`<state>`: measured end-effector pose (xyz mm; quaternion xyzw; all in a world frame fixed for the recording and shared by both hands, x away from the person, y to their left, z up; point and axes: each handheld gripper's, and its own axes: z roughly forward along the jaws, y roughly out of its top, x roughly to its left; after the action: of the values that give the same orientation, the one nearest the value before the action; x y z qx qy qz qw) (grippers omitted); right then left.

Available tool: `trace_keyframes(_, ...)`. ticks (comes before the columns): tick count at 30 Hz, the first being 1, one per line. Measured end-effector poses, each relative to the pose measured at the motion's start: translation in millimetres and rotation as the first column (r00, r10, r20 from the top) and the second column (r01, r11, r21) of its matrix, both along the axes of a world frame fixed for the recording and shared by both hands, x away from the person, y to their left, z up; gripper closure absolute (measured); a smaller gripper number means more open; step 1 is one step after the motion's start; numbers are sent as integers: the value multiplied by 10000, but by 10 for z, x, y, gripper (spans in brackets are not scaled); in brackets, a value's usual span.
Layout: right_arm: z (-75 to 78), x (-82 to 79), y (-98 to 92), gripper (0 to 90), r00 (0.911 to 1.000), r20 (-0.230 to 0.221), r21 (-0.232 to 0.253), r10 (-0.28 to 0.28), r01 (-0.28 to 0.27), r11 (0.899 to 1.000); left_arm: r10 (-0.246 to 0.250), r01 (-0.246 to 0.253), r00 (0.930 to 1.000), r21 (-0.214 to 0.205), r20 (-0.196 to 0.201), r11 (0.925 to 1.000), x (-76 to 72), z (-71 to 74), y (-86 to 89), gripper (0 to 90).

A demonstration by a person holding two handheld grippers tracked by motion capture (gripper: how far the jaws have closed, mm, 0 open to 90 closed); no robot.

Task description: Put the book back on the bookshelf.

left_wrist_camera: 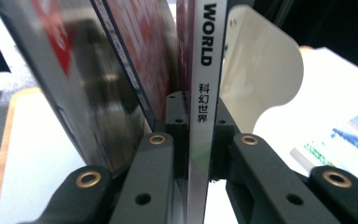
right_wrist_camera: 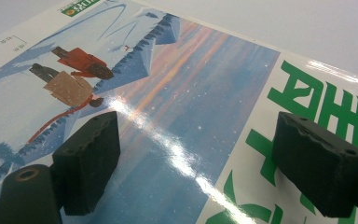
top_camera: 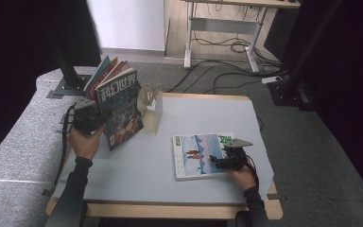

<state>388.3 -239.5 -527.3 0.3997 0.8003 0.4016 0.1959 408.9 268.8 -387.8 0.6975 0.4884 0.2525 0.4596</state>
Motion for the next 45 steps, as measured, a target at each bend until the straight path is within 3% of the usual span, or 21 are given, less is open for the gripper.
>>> trace_keyframes(6, 0, 0, 0, 148, 10000, 2, 5, -3, 3, 10000, 231, -224, 9987, -161, 456, 9996, 26, 40, -52, 830)
trace_keyframes(24, -1, -1, -1, 148, 10000, 1, 14, 4, -4, 10000, 317, -285, 9921, -277, 1215, 9992, 86, 120, -189, 829)
trace_keyframes(29, 0, 0, -1, 148, 10000, -1, 19, 4, -4, 10000, 434, -364, 9890, -521, 1411, 9980, 84, 157, -181, 829)
trace_keyframes(35, -1, 0, -1, 148, 10000, 6, 12, 4, -4, 10000, 539, -449, 9859, -601, 1585, 9972, 116, 96, -229, 828)
trace_keyframes(45, -1, 0, -3, 148, 10000, 4, 15, 12, -12, 10000, 445, -396, 9865, -340, 1574, 9986, 130, -69, -255, 828)
